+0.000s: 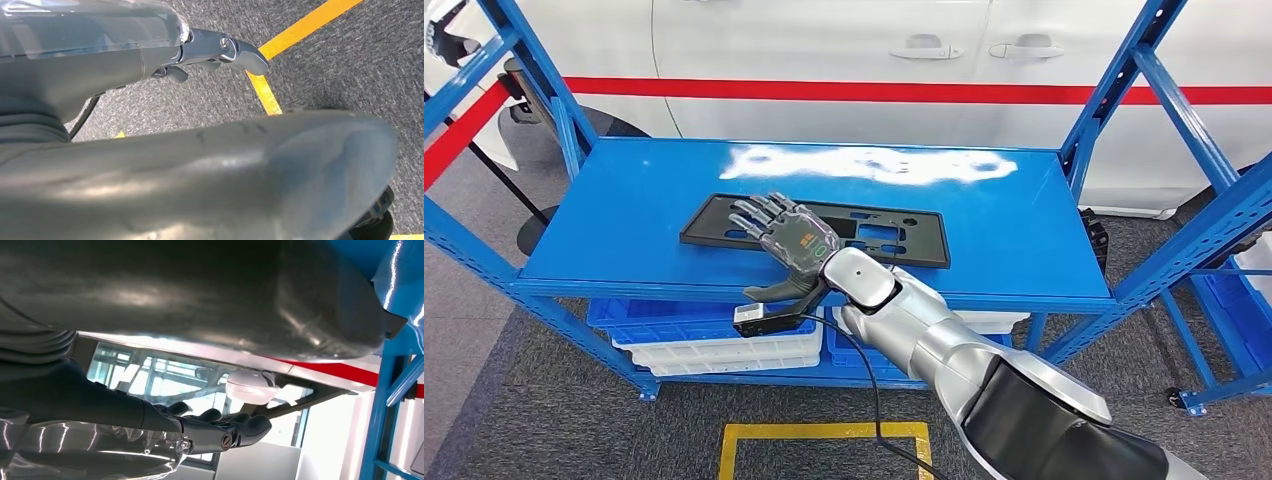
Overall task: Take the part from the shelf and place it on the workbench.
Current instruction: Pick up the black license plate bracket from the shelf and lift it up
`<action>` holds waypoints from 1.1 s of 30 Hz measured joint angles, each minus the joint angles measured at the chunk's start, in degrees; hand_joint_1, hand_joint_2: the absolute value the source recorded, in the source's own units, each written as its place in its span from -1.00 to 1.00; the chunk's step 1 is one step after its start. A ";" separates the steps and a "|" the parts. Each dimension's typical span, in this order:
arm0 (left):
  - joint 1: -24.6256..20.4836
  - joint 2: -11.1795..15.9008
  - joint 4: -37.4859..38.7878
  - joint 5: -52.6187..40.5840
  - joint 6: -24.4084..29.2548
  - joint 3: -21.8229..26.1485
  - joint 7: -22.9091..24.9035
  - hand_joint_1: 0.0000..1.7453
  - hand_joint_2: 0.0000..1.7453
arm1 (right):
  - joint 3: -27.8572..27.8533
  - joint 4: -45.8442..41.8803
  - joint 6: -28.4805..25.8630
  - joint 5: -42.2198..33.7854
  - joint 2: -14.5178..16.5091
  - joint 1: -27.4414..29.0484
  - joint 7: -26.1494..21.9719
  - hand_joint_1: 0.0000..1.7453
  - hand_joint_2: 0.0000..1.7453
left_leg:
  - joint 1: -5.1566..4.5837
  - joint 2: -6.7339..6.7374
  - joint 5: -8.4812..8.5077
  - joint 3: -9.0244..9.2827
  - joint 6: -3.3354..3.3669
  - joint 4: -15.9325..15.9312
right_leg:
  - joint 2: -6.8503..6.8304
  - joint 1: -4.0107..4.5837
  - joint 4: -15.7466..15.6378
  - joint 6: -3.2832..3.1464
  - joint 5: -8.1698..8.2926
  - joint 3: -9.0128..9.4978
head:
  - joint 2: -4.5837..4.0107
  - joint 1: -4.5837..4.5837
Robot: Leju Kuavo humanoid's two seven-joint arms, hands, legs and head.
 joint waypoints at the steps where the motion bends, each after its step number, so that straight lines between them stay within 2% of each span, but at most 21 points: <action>1: 0.00 -0.04 0.00 0.00 0.03 0.00 0.03 -1.00 -1.00 | -0.14 0.27 -0.01 0.14 0.17 0.00 0.04 -1.00 -1.00 | 0.00 0.00 0.00 0.00 0.00 0.00 | 0.00 0.00 0.00 0.00 0.00 0.00 | 0.00 0.00; 16: -0.05 -0.43 0.00 -0.71 0.08 -0.48 -0.13 -1.00 -1.00 | -1.25 2.14 0.39 2.50 1.34 -0.05 2.14 -1.00 -1.00 | 0.00 0.00 0.00 0.00 0.00 0.00 | 0.00 0.00 0.00 0.00 0.00 0.01 | 0.00 0.00; 28: -0.14 -0.71 0.00 -0.87 0.03 -1.19 -0.28 -1.00 -1.00 | -3.02 2.65 3.02 2.94 1.46 -0.05 1.69 -1.00 -1.00 | 0.00 0.00 0.00 0.00 0.00 0.00 | 0.00 0.00 0.00 0.00 0.00 0.00 | 0.00 0.00; 33: -0.14 -0.71 0.00 -0.59 0.01 -1.27 -0.48 -1.00 -1.00 | -4.30 3.26 2.29 2.18 1.49 0.78 1.41 -1.00 -1.00 | 0.00 0.00 0.00 0.00 0.00 0.00 | 0.00 0.00 0.00 0.00 0.00 0.00 | 0.00 0.00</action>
